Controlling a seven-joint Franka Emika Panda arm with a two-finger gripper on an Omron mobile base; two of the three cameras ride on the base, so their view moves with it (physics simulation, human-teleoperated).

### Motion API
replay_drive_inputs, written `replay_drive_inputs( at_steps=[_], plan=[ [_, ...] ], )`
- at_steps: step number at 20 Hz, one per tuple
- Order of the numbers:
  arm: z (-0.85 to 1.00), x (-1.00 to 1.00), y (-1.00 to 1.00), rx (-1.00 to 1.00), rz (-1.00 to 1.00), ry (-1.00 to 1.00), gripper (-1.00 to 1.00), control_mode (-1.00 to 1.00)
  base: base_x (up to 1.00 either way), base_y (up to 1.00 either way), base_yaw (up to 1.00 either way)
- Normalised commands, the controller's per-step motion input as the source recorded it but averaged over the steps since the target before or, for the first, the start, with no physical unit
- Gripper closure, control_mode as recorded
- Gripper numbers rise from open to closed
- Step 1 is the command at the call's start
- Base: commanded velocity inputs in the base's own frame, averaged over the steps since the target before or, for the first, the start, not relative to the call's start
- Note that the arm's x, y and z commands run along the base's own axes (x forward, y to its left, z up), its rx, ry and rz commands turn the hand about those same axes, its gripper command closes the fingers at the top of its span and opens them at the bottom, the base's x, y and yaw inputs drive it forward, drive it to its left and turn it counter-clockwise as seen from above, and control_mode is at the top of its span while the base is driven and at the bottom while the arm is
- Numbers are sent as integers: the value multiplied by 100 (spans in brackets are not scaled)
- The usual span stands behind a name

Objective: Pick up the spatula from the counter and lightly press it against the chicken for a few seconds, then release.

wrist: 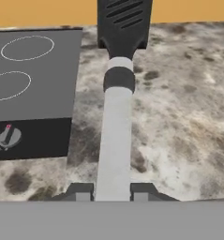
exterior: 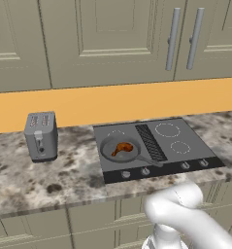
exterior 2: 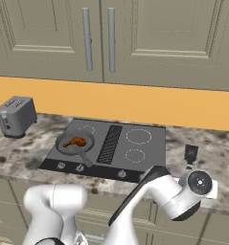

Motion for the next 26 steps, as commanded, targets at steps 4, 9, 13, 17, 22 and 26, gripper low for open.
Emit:
replay_drive_inputs(
  at_steps=[4, 9, 13, 17, 22, 26],
  plan=[
    [46, -5, 84, -14, 14, 0, 100, -100, 0, 0, 0],
    [3, 0, 71, -11, 34, -2, 100, -100, 0, 0, 0],
    [5, 1, 61, -15, 35, 0, 100, -100, 0, 0, 0],
    [24, 11, 53, -17, 28, 4, 100, -100, 0, 0, 0],
    [38, 15, 47, -17, 20, 15, 100, -100, 0, 0, 0],
    [27, 14, 37, -12, 17, 16, 100, -100, 0, 0, 0]
  ],
)
